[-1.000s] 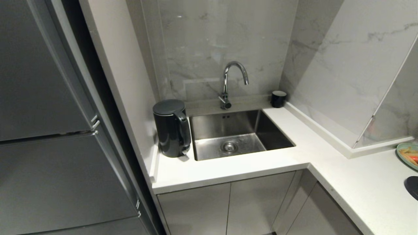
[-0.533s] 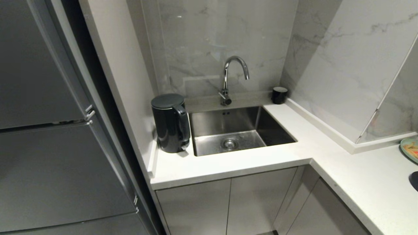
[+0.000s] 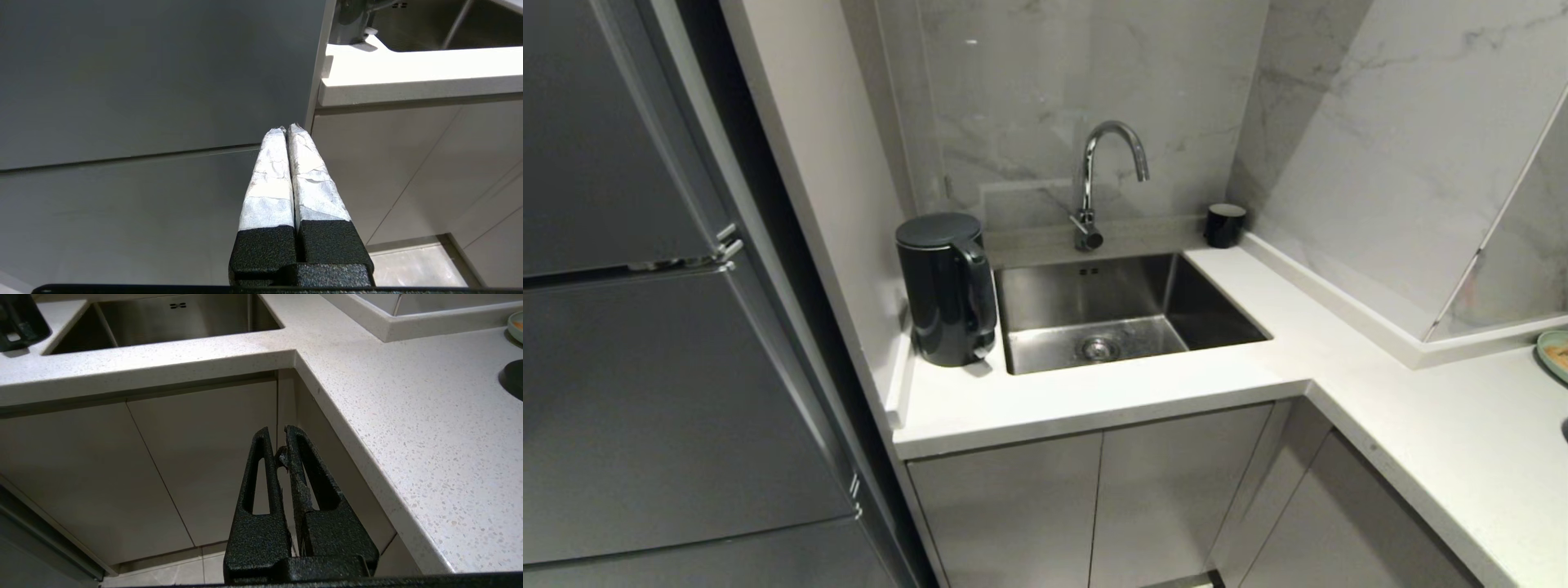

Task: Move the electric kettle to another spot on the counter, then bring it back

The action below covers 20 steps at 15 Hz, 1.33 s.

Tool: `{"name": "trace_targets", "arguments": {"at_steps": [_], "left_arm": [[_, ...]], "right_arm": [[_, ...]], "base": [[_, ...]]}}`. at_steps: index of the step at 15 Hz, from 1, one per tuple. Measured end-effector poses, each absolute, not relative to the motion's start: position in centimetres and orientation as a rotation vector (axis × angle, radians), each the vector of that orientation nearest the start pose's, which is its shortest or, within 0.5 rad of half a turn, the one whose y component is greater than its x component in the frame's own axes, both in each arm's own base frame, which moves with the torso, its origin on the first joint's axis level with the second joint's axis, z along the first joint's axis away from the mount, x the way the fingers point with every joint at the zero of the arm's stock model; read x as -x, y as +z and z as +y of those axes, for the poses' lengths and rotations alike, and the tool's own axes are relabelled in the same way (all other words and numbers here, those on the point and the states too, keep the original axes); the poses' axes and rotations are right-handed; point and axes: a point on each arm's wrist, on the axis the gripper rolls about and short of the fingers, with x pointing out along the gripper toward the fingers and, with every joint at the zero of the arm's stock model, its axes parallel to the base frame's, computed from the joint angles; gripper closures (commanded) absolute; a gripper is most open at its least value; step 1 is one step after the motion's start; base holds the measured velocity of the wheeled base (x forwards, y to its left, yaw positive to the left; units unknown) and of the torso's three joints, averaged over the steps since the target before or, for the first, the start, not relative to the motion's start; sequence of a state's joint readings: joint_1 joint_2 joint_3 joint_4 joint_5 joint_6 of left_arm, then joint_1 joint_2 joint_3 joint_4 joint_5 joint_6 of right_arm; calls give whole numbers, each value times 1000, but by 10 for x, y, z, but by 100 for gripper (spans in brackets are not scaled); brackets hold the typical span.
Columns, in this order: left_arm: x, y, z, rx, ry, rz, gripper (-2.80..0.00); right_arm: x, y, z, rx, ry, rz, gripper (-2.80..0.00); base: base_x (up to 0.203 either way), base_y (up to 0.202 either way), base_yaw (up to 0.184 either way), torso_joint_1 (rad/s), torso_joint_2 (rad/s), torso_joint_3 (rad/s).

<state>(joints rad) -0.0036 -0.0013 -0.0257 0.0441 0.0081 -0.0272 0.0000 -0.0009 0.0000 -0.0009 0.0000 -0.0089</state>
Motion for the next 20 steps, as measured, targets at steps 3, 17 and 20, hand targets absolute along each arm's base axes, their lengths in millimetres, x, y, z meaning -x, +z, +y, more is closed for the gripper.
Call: {"name": "trace_targets", "arguments": {"at_steps": [3, 17, 20], "left_arm": [[25, 78, 0, 27, 4, 18, 0], [25, 78, 0, 27, 6, 20, 0], [25, 78, 0, 26, 5, 19, 0]], "right_arm": [[23, 75, 0, 9, 0, -1, 0], [23, 75, 0, 9, 0, 0, 0], [23, 75, 0, 9, 0, -1, 0]], "base": [[0, 0, 0, -129, 367, 236], [0, 0, 0, -140, 475, 330], [0, 0, 0, -16, 63, 52]]}}
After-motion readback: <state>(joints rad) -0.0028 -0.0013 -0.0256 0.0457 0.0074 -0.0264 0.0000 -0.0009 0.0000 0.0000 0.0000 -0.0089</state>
